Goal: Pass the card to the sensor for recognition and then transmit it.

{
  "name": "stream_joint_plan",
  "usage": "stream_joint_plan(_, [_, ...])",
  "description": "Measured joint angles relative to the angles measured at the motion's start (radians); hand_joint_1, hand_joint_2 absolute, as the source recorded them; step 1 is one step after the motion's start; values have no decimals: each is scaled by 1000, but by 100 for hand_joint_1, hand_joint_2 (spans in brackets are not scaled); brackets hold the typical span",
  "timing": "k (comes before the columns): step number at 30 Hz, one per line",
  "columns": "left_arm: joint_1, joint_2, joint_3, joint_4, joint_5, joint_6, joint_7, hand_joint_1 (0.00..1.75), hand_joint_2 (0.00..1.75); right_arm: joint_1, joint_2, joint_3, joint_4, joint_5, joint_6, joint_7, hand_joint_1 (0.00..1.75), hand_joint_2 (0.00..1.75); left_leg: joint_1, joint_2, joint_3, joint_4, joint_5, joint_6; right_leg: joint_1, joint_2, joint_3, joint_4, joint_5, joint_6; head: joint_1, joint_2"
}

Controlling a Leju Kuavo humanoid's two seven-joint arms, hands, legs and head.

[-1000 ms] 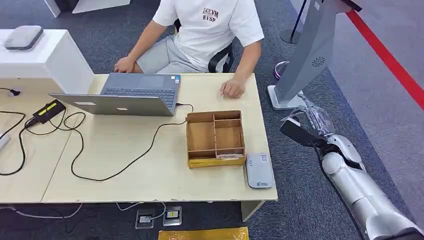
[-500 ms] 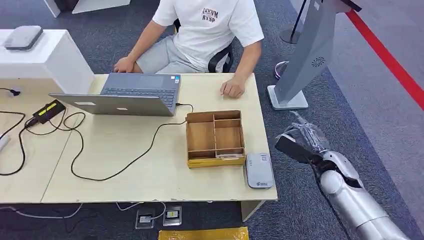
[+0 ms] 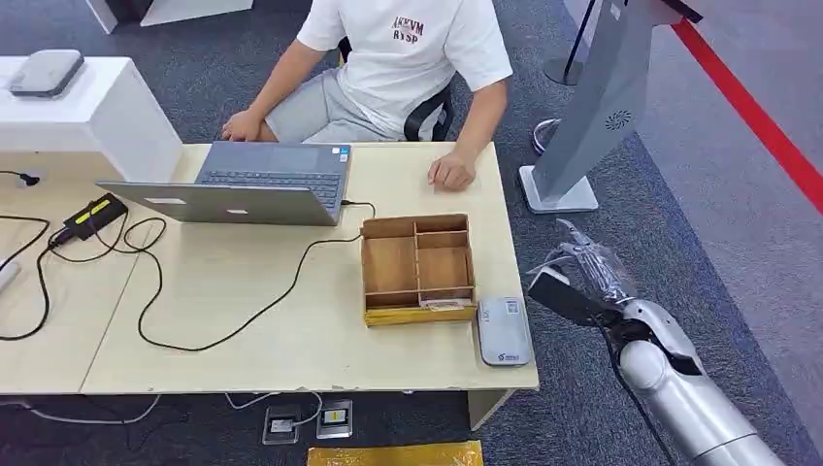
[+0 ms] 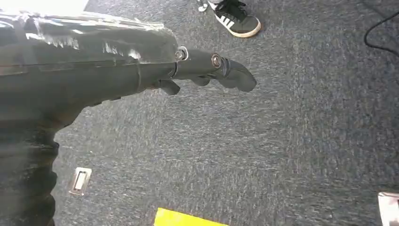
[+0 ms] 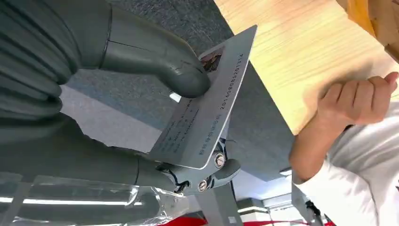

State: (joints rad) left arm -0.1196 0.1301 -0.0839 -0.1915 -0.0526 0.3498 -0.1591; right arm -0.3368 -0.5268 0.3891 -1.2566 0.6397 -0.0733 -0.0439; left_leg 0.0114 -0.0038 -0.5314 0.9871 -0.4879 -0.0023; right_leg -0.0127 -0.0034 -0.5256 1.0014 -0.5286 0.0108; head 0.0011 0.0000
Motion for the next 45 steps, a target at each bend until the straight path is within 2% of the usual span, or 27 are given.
stream_joint_plan(17, [-1, -1, 1, 0, 20, 26, -8, 0, 175, -34, 16, -17, -13, 29, 64, -24, 175, 175, 0, 0, 0, 0, 0, 0, 0, -1, 0, 0, 0, 0, 0, 0])
stream_joint_plan(27, [-2, 0, 1, 0, 20, 27, -8, 0, 175, -34, 20, -17, -13, 29, 67, -25, 175, 175, 0, 0, 0, 0, 0, 0, 0, 0, 0, 0, 0, 0, 0, 0])
stream_joint_plan(45, [-2, 0, 2, 0, 35, 44, -4, 0, 175, 3, 42, -23, -20, 27, 116, -31, 175, 175, 0, 0, 0, 0, 0, 0, 0, 0, 0, 0, 0, 0, 0, 0])
